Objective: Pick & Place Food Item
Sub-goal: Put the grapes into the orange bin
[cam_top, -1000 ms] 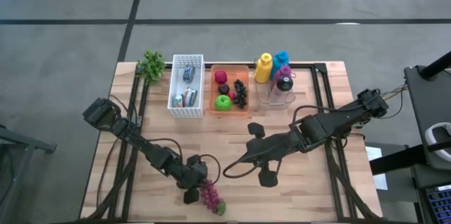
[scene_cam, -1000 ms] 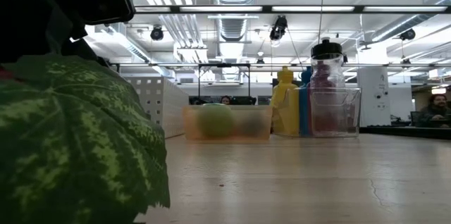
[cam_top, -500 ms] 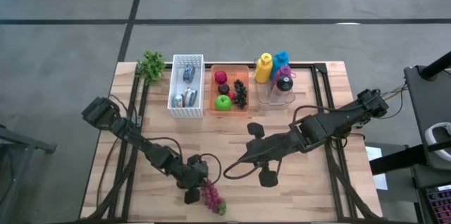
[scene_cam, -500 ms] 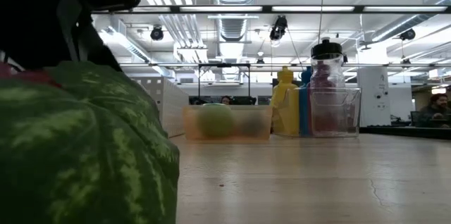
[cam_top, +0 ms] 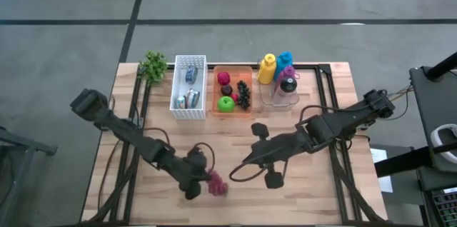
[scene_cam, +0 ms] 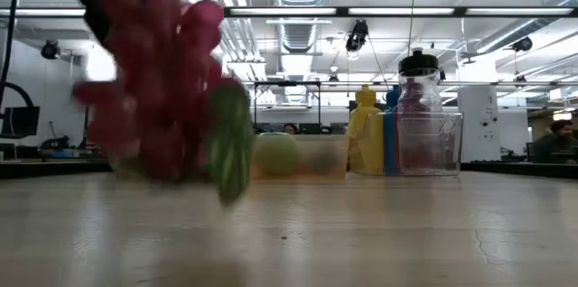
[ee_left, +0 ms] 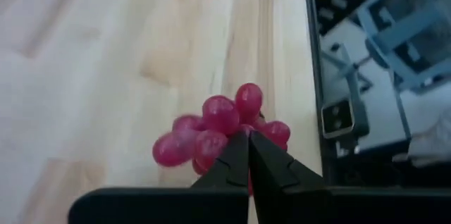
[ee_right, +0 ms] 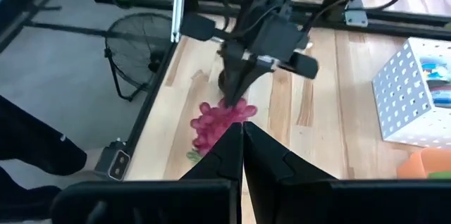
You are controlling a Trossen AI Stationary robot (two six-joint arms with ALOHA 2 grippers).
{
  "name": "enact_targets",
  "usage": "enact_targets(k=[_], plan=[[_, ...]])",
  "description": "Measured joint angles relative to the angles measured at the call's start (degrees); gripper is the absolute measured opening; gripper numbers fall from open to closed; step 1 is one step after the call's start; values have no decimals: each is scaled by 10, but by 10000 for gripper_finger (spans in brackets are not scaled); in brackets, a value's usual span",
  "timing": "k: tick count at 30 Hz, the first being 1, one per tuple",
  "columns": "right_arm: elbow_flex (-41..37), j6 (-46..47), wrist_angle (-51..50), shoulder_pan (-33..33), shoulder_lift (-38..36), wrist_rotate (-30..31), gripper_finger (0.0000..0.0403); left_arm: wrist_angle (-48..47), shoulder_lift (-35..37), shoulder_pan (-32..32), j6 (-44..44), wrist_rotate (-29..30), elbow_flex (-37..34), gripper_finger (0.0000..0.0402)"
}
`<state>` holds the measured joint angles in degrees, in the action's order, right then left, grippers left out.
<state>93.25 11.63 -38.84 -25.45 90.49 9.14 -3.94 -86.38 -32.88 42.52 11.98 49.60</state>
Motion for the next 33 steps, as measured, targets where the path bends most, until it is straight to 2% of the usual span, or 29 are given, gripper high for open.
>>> enact_targets(k=[6, 14, 17, 25, 33], plan=[[1, 2, 0, -6, -31, 0, 8, -46, 76, 10, -1, 72, 4, 0], [1, 2, -6, -6, -53, 30, 8, -206, 135, 64, -14, 151, 78, 0], [1, 2, -16, -6, -53, 47, 8, -242, 135, 102, -48, 153, 112, 0], [-1, 2, -15, -6, -53, 61, 8, -246, 134, 231, -124, 153, 169, 0], [-3, 1, -15, -5, -53, 79, 8, -231, 126, 377, -171, 152, 177, 0]])
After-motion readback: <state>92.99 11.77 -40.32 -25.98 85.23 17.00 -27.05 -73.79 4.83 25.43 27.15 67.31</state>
